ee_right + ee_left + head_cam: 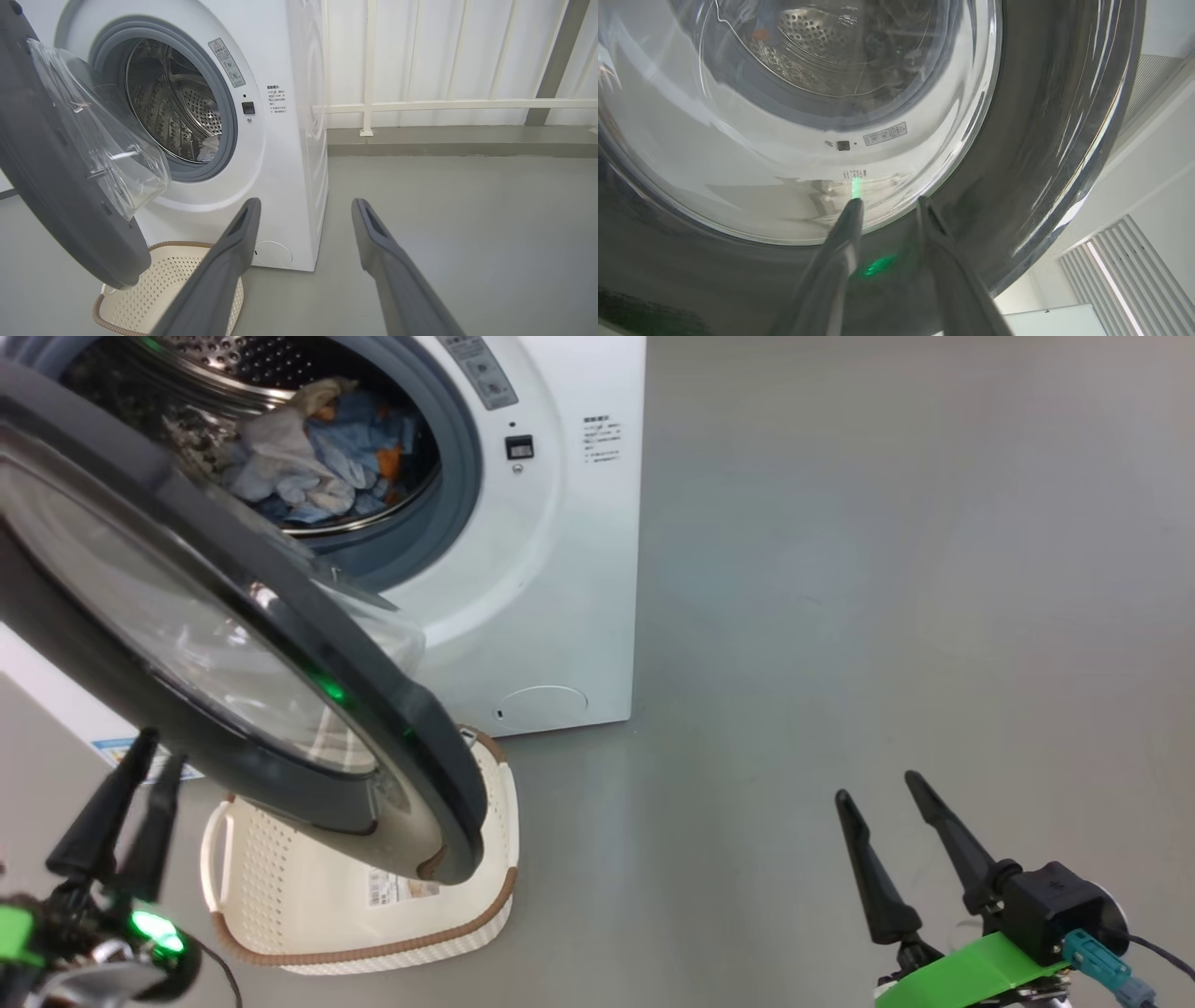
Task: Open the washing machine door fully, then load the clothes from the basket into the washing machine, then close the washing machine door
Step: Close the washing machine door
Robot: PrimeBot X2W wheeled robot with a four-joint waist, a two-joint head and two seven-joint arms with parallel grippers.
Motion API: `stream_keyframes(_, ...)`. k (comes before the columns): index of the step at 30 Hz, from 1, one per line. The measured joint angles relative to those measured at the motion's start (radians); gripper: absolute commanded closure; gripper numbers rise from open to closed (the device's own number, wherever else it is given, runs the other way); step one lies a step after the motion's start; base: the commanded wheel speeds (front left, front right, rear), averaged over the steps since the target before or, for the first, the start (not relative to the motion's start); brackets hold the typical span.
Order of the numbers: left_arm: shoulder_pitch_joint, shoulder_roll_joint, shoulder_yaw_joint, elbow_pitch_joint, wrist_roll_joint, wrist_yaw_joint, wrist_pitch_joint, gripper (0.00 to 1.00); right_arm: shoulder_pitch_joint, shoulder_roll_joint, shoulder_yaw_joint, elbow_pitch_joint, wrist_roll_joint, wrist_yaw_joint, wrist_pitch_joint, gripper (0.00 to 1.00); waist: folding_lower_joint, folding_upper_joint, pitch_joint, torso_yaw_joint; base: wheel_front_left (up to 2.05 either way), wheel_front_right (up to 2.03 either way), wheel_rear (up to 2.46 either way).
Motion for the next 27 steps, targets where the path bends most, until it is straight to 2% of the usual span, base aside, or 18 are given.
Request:
stream_keyframes(4, 0.067, -0.063, 0.041, -0.096, 0.024, 0.0, -0.044, 0.0, 0.001, 0.0, -0.013, 0.001, 0.0, 0.0, -0.002, 0.0, 0.0, 0.0, 0.0, 0.025, 0.0, 0.0, 0.0)
stream_keyframes(7, 0.086, -0.08, 0.054, -0.136, 0.044, 0.0, -0.061, 0.0, 0.002, 0.0, -0.016, 0.002, 0.0, 0.0, -0.008, 0.0, 0.0, 0.0, 0.0, 0.035, 0.0, 0.0, 0.0)
stream_keyframes(12, 0.123, -0.101, 0.076, -0.222, 0.163, 0.0, -0.136, 0.0, 0.003, 0.0, -0.024, 0.003, 0.0, 0.0, -0.008, 0.0, 0.0, 0.0, -0.003, 0.06, 0.0, 0.0, 0.0)
stream_keyframes(16, 0.164, -0.084, 0.04, -0.313, 0.434, 0.0, -0.27, 0.0, 0.005, 0.0, -0.035, 0.001, 0.0, 0.0, -0.008, 0.0, 0.0, 0.0, -0.008, 0.075, 0.0, 0.0, 0.0)
stream_keyframes(21, 0.241, 0.028, -0.129, -0.374, 0.882, -0.003, -0.501, 0.0, 0.007, 0.0, -0.044, -0.007, -0.001, 0.0, -0.003, 0.0, 0.0, 0.0, -0.011, 0.097, 0.0, 0.0, 0.0)
stream_keyframes(24, 0.288, 0.058, -0.193, -0.371, 1.067, -0.006, -0.627, 0.0, 0.02, 0.001, -0.045, -0.012, -0.002, 0.0, 0.002, 0.0, 0.0, 0.0, -0.014, 0.106, 0.0, 0.0, 0.0)
stream_keyframes(27, 0.314, 0.066, -0.235, -0.359, 1.208, -0.005, -0.713, 0.0, 0.029, 0.001, -0.047, -0.015, -0.008, 0.0, 0.009, 0.0, 0.0, 0.0, -0.02, 0.115, 0.0, 0.0, 0.0)
